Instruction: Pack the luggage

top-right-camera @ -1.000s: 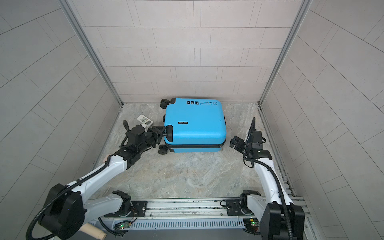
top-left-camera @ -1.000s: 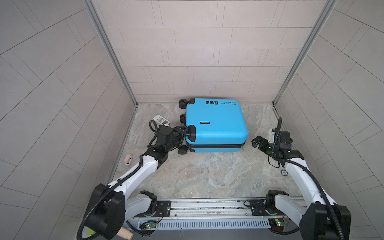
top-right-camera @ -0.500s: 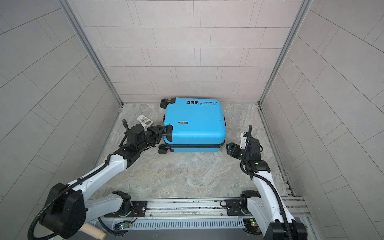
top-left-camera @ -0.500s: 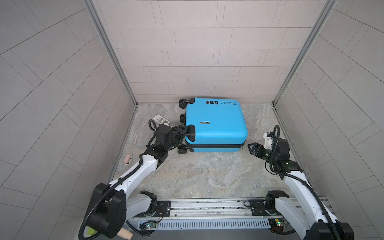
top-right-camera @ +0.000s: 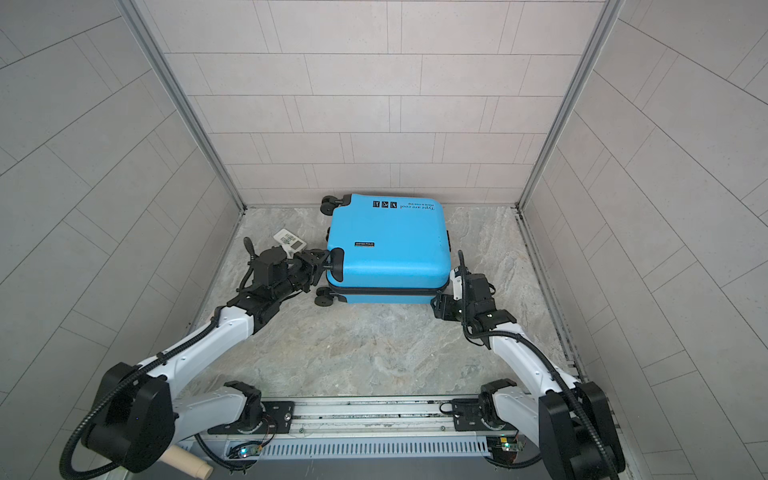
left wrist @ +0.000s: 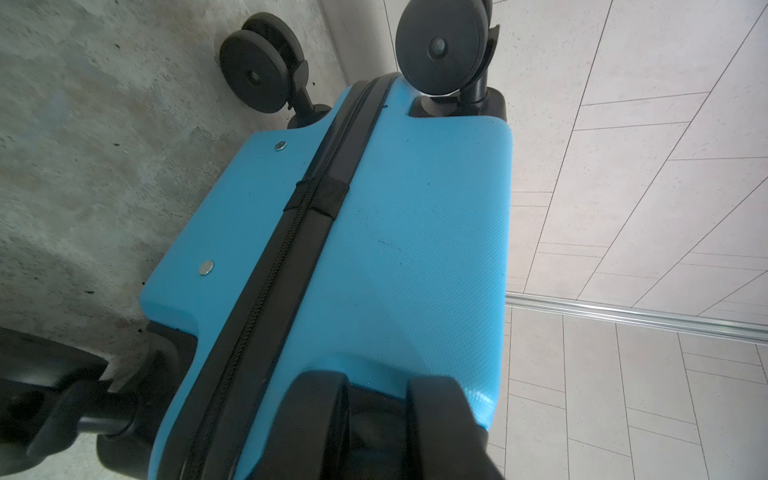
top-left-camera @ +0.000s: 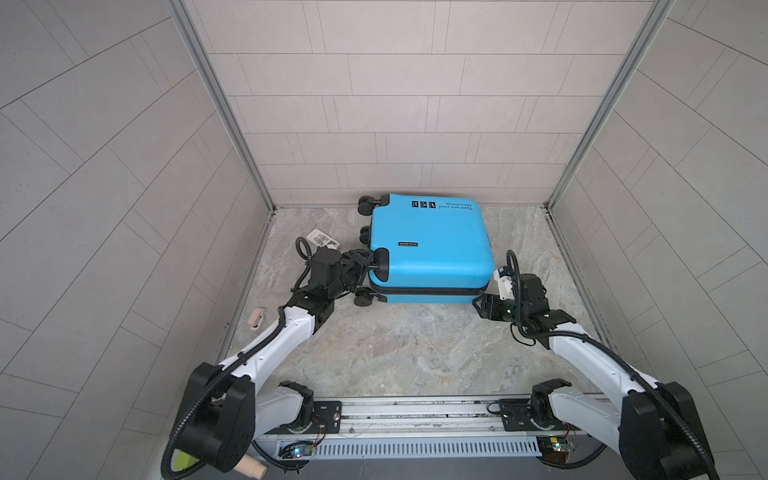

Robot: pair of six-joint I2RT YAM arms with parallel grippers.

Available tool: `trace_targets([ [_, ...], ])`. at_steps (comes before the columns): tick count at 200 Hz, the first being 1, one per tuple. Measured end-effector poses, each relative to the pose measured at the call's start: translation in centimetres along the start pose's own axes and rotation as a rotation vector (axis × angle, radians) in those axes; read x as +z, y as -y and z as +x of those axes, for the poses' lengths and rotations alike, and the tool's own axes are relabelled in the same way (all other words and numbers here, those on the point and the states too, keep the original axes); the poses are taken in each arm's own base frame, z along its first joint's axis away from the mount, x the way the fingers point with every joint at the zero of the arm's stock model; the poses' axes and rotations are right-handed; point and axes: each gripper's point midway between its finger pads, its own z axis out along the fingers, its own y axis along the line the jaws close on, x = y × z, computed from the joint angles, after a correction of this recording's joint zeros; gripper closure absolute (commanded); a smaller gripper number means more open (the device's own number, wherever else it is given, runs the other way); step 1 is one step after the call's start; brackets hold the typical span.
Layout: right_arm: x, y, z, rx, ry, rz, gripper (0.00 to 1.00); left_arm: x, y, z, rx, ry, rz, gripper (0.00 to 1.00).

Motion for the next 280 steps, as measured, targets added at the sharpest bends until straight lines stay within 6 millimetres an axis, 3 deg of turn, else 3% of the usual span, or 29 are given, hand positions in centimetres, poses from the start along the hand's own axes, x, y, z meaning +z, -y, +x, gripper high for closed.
trace_targets([
  [40, 1.0, 0.2, -0.6, 0.02, 0.016, -0.002, 0.44, 0.1, 0.0, -0.2, -0.001, 0.002, 0.002, 1.0],
  [208, 1.5, -1.9, -2.3, 0.089, 0.056, -0.176, 0.79, 0.0, -0.1, -0.6, -0.004, 0.016, 0.0, 1.0],
  [265, 1.3, -2.0, -2.3, 0.109, 0.052, -0.195, 1.0, 0.0, 0.0, -0.6, -0.004, 0.019, 0.0, 1.0],
  [280, 1.3, -1.9, -2.3, 0.112, 0.052, -0.191, 1.0, 0.0, 0.0, -0.6, -0.004, 0.02, 0.0, 1.0],
])
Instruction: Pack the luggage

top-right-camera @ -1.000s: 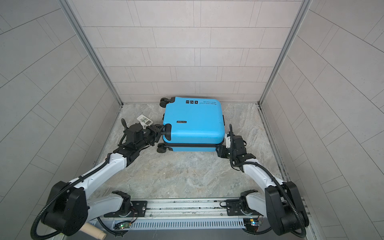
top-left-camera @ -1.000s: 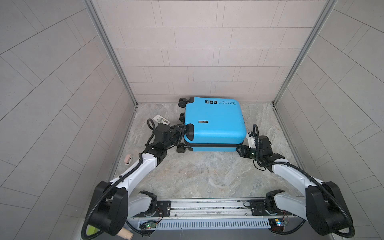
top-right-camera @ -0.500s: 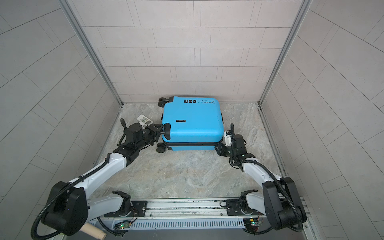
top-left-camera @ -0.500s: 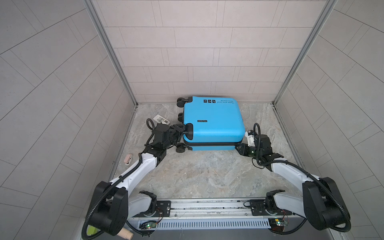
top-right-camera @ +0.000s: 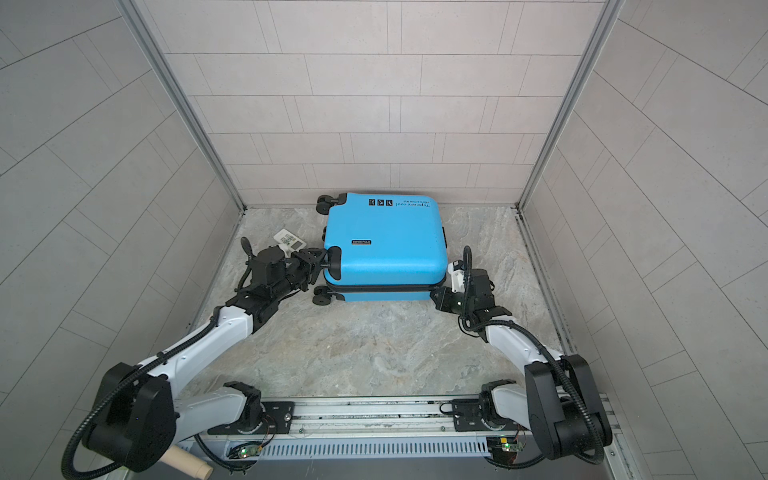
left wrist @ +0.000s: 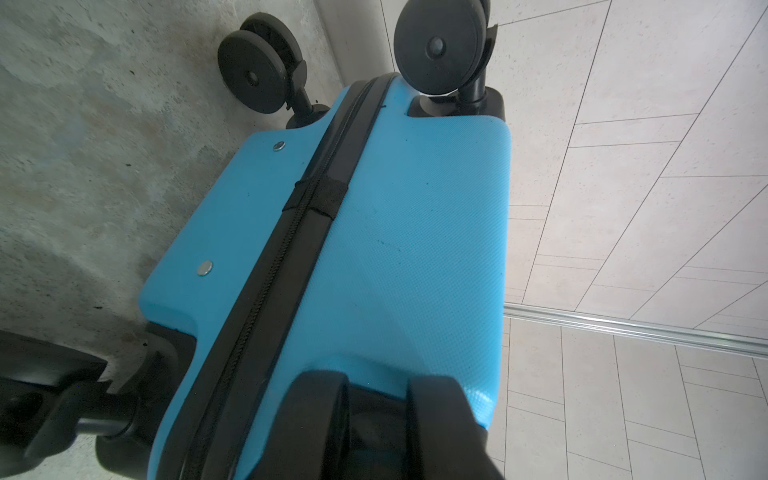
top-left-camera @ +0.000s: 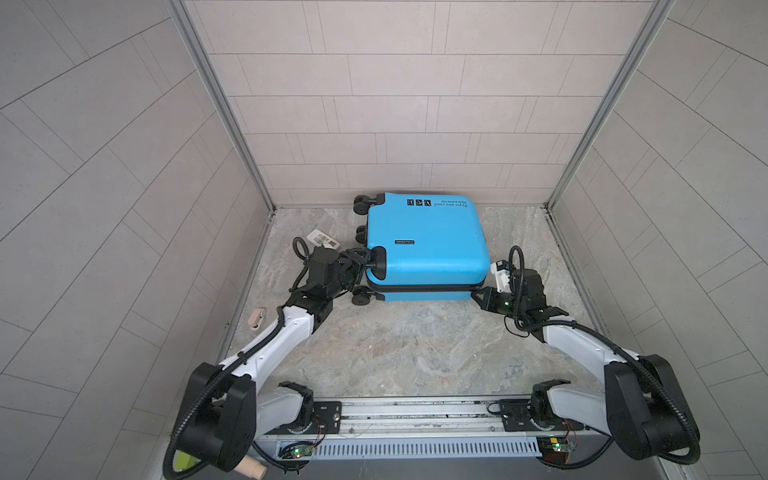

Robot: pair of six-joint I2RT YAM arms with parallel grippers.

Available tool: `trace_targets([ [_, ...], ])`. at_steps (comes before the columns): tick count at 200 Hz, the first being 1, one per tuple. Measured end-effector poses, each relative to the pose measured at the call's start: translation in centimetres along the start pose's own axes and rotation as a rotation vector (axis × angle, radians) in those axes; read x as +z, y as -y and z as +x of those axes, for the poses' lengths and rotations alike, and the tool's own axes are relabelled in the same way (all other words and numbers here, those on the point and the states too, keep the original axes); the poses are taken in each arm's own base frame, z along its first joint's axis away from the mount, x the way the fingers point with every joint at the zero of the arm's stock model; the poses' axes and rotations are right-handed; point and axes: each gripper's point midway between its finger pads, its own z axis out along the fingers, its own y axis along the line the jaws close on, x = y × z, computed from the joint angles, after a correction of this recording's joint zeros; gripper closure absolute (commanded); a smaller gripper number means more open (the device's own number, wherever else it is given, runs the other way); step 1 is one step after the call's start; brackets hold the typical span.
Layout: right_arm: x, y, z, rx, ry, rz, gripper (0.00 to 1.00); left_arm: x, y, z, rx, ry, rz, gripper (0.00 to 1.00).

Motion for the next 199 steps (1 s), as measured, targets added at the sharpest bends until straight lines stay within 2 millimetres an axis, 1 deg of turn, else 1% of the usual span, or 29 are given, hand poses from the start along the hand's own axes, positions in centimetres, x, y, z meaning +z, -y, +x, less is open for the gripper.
trace_targets([
  [24, -0.2, 0.3, -0.2, 0.008, 0.006, 0.01, 1.0, -0.1, 0.0, 0.0, -0.001, 0.001, -0.001, 1.0],
  [46, -0.7, 1.3, -0.6, 0.026, 0.031, 0.041, 1.0, -0.3, 0.0, 0.3, -0.001, -0.019, -0.002, 1.0],
  [80, -1.2, 2.3, -1.0, 0.046, 0.051, 0.068, 1.0, -0.7, 0.0, 0.9, 0.004, -0.051, -0.007, 1.0],
  [140, -1.3, 2.6, -1.7, 0.06, 0.017, 0.102, 1.0, -1.8, -0.3, 1.7, 0.004, -0.111, -0.012, 1.0],
  [188, -0.9, 2.5, -4.2, 0.032, -0.027, 0.154, 1.0, -2.6, -0.1, 1.8, 0.006, -0.142, 0.007, 1.0],
  [199, -1.0, 2.7, -5.5, 0.025, -0.008, 0.175, 1.0, -2.7, -0.3, 1.6, 0.005, -0.141, -0.002, 1.0],
])
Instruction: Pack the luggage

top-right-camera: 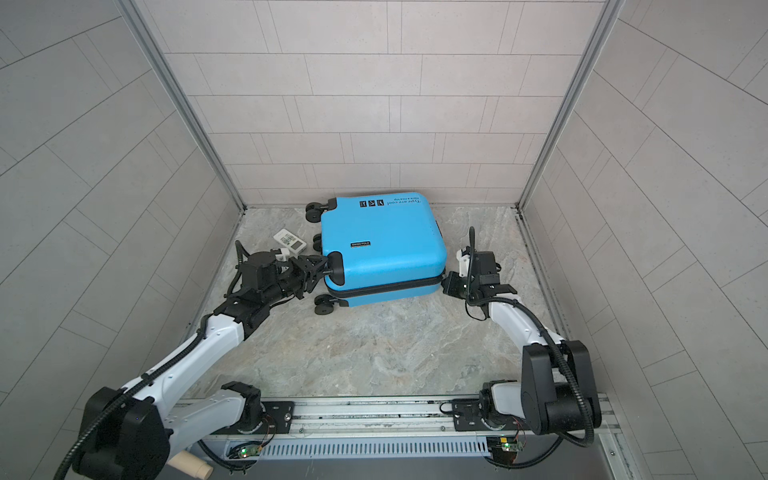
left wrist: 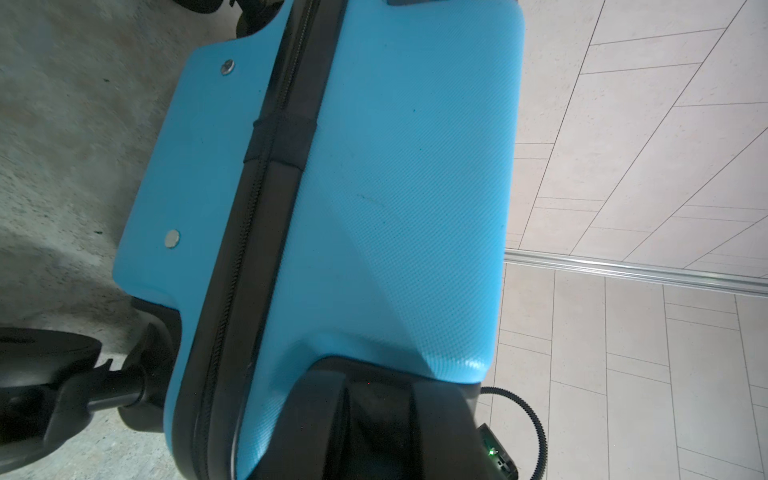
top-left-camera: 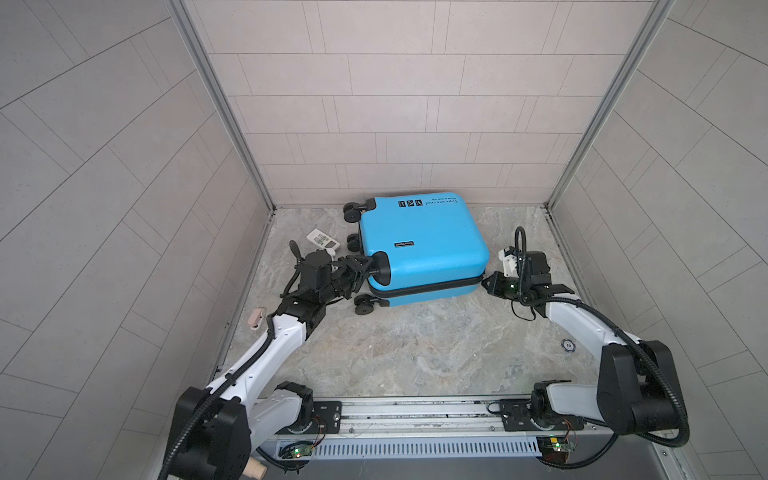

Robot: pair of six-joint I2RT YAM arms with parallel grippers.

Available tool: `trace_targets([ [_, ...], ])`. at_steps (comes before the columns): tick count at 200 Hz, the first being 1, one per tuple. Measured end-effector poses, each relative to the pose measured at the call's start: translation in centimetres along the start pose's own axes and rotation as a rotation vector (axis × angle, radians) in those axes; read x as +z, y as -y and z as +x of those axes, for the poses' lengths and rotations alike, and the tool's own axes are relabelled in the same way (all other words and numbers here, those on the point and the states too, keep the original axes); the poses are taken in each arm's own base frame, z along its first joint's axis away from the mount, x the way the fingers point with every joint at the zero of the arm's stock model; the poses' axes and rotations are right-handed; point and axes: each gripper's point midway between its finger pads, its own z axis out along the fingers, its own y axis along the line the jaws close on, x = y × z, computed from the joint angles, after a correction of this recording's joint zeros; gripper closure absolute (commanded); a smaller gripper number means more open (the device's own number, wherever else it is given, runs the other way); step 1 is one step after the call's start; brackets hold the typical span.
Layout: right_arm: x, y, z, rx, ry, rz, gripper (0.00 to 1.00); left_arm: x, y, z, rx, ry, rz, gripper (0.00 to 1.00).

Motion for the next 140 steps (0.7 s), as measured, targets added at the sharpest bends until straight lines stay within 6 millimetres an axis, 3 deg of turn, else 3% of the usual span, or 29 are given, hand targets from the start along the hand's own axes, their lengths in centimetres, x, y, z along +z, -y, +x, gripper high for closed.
trace_targets([
  [55, 1.1, -0.1, -2.6, -0.014, -0.011, 0.026, 1.0, -0.2, -0.1, 0.1, 0.001, -0.02, 0.003, 1.0],
  [140, 4.7, -1.0, -6.3, 0.02, -0.032, -0.022, 1.0, -0.2, 0.1, 0.0, 0.015, -0.025, 0.014, 1.0],
])
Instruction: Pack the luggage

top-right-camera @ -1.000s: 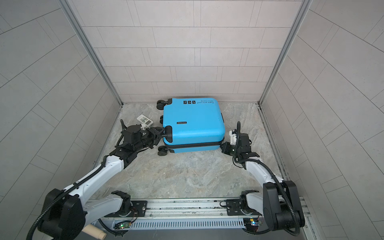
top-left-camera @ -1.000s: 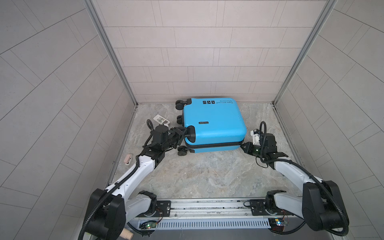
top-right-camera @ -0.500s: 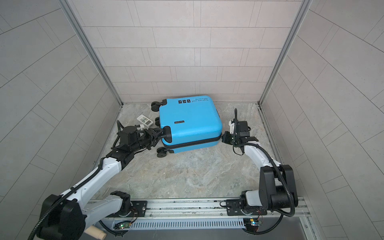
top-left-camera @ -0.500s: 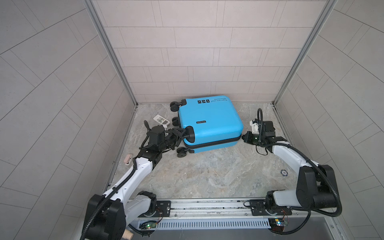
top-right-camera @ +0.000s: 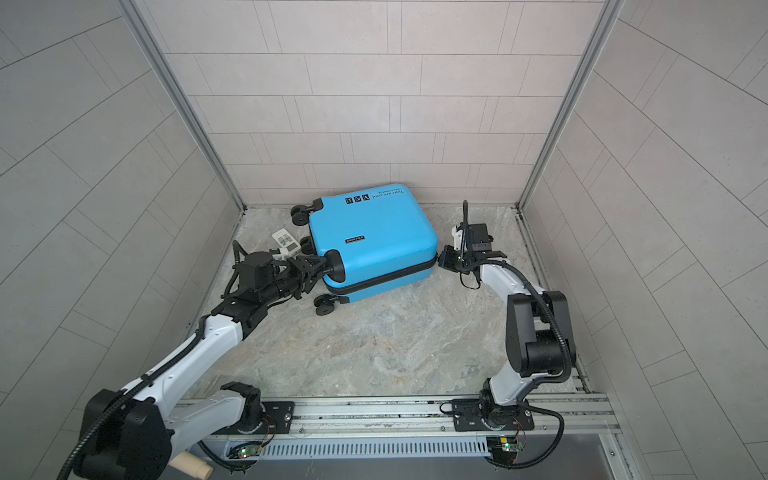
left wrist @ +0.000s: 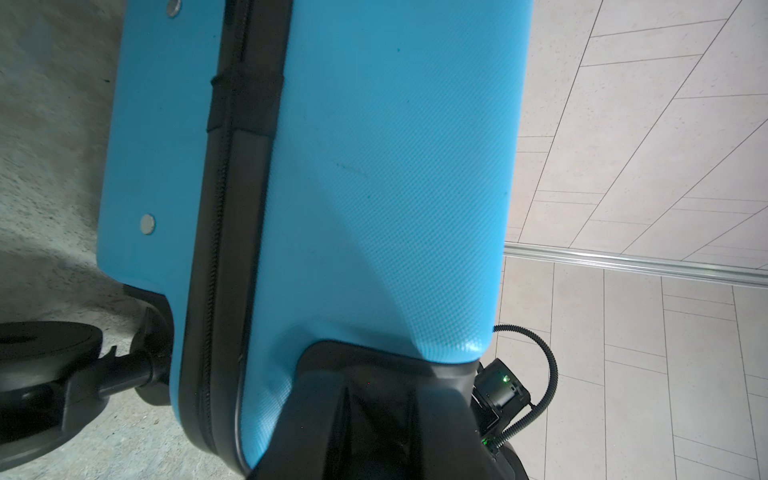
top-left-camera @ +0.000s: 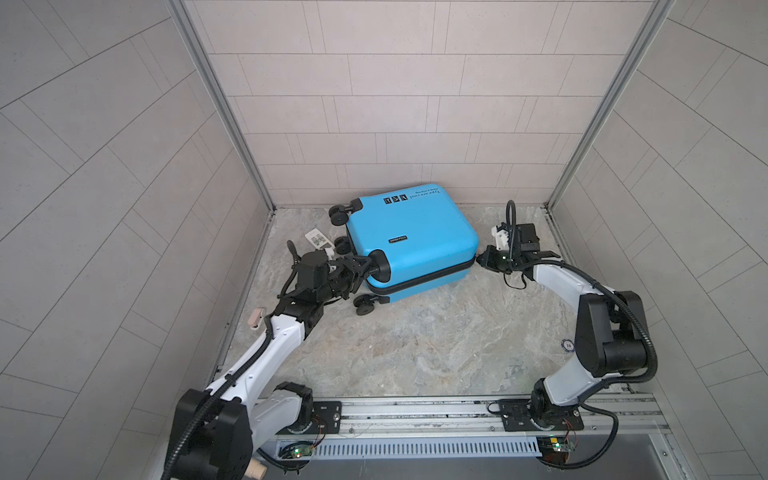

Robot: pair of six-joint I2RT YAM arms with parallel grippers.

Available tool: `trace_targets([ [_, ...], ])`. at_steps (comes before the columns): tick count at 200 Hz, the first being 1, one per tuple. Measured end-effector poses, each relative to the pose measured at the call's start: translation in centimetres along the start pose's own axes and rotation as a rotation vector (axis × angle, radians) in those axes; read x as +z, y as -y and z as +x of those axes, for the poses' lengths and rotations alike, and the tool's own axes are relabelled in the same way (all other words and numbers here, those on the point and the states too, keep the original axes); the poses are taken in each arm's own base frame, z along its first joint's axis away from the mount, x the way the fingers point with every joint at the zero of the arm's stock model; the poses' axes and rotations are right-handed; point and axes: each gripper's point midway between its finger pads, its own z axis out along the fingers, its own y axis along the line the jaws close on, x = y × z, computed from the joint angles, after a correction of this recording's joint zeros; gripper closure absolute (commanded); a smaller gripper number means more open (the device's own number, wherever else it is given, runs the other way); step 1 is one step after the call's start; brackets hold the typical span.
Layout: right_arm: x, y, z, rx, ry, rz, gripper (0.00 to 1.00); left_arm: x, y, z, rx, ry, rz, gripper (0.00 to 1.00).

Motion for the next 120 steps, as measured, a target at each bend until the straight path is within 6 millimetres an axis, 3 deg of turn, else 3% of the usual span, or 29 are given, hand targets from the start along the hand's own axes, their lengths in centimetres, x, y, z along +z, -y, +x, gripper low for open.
trace_targets([
  [31, 0.8, -0.7, -1.1, 0.054, -0.002, -0.043, 1.0, 0.0, 0.1, -0.1, 0.01, 0.002, 0.003, 1.0],
  [66, 0.5, -0.7, -0.9, 0.068, 0.023, -0.05, 1.0, 0.0, 0.0, -0.1, 0.023, -0.01, 0.006, 1.0],
  [120, -3.4, 0.7, 2.4, 0.083, 0.062, -0.014, 1.0, 0.2, 0.6, 0.8, 0.072, -0.093, 0.01, 1.0],
])
